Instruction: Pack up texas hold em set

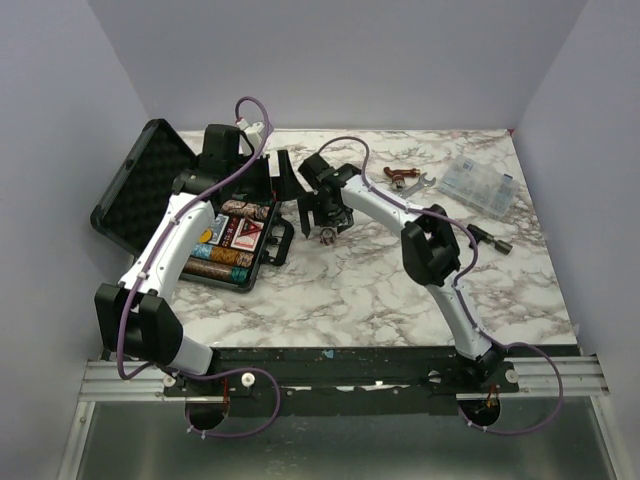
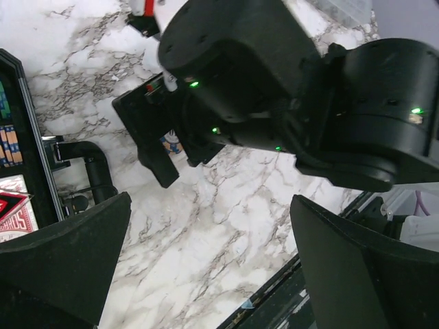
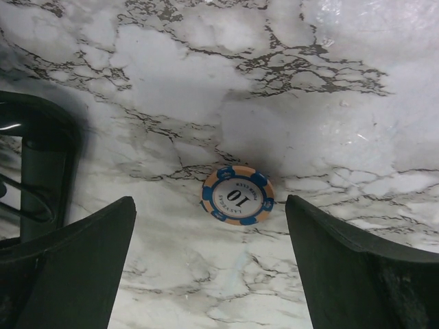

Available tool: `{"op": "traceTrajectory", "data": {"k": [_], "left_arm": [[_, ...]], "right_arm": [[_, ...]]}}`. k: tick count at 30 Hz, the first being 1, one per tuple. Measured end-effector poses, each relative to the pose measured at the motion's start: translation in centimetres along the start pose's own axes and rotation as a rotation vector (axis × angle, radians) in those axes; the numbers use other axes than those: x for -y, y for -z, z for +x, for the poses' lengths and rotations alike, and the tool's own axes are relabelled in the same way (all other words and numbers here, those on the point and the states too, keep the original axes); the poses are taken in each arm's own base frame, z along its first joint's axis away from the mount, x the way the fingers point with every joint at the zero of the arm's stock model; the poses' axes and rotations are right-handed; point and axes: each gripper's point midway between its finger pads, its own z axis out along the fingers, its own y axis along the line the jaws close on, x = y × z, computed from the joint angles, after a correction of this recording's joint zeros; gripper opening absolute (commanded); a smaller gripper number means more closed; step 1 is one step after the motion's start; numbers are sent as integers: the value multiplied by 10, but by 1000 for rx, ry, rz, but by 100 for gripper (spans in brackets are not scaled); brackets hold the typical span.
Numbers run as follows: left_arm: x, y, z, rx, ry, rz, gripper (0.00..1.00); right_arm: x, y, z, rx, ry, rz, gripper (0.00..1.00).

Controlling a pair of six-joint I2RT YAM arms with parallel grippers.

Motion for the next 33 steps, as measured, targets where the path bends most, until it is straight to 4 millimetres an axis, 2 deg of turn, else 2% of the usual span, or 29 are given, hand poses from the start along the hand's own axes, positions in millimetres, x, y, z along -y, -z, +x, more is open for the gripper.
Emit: {"op": "traceTrajectory", "data": {"k": [6,12,33], "left_arm": [[8,4,-1,8,10,42,98],[14,6,-1,8,18,72,99],[17,11,-3,21,35,104,98]], "right_arm": [[6,-12,13,-45,13,81,88],[10,-12,17,-62,8,102,78],[7,-14,19,-96,26,130,62]]}}
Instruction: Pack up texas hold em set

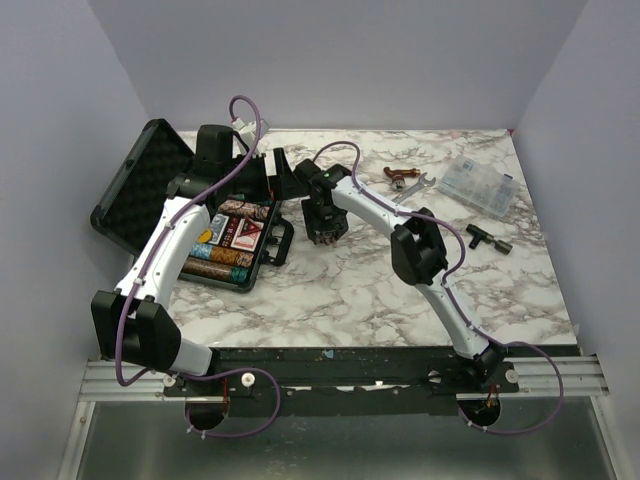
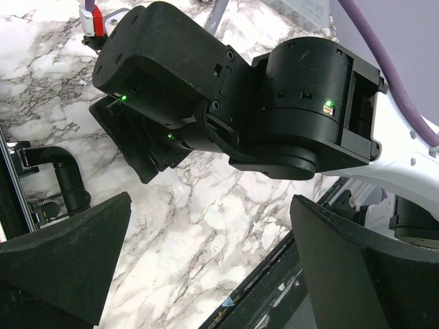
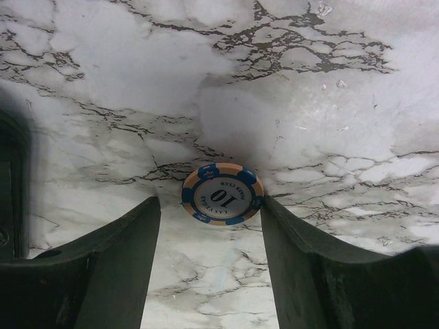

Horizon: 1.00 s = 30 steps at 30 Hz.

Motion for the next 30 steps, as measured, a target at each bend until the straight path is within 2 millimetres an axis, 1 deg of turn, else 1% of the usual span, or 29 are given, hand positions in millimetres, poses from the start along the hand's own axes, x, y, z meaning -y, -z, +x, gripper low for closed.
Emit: {"op": "traceTrajectory", "data": {"k": [7,23,30], "left_arm": [[0,0,-1,2,2,3,98],[0,-1,-1,6,-2,7,98],[0,0,-1,6,-2,7,99]], "right_arm": [[-1,-1,1,0,4,0,55],[0,-3,1,14,10,-4,54],[3,-3,-1,16,22,-5,51]]}}
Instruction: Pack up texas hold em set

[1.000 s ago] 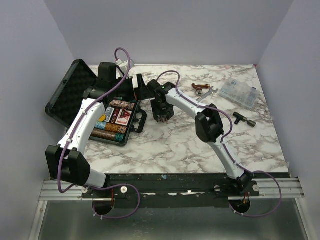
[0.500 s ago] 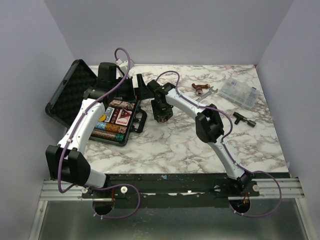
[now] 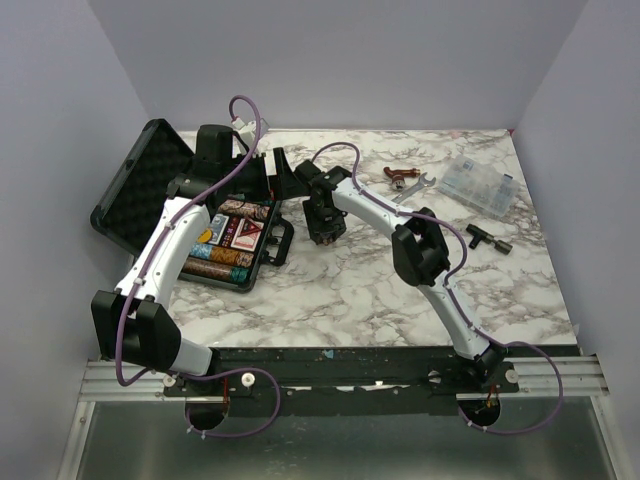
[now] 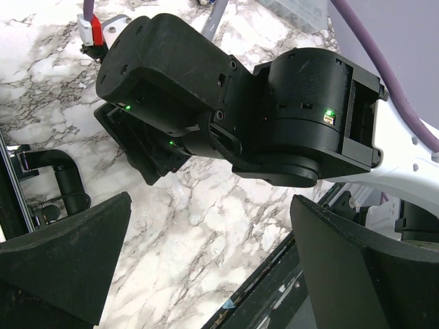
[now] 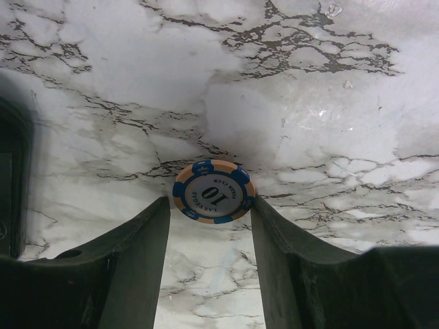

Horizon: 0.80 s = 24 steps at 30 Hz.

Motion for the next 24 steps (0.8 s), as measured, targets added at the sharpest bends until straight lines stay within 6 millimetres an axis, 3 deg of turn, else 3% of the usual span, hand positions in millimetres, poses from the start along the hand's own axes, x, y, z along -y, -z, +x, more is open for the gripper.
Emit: {"op": "traceTrajectory", "data": {"k": [10,24], "left_arm": [[0,0,0,0,0,3,98],[-1,0,0,1,4,0,98]], "right_arm": [[0,0,-1,3,15,-2,43],[0,0,-3,13,71,-13,6]]}}
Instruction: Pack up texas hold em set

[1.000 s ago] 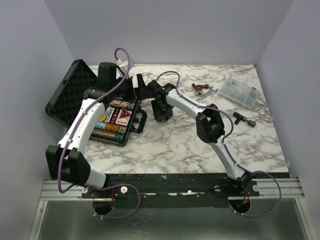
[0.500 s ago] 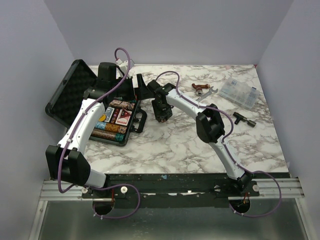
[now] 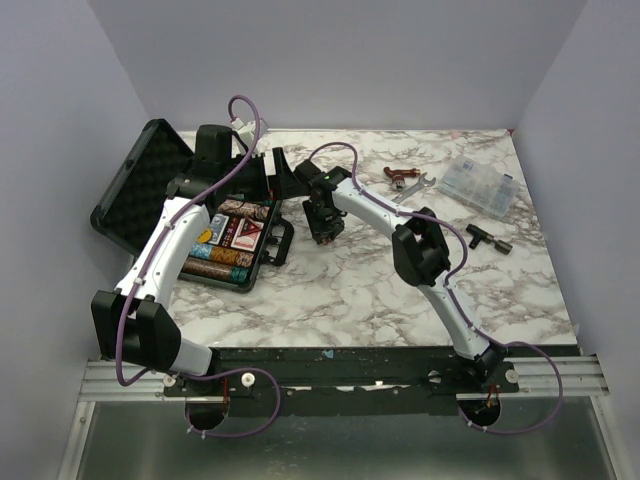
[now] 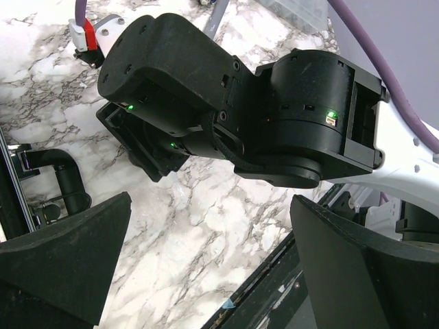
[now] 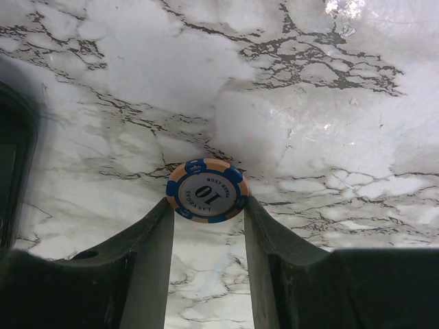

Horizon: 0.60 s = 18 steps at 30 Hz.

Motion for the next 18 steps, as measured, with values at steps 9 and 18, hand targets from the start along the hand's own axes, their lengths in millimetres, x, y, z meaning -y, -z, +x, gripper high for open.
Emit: {"op": "traceTrajectory", "data": {"k": [9,18], "left_arm": [[-1,0,1,-2,2,-1,99],[-1,-1,1,-3,2,-1,98]], "right_arm": [[-1,1,-6,27,27,-11,1],[0,2,-8,32,26,-13,1]]}}
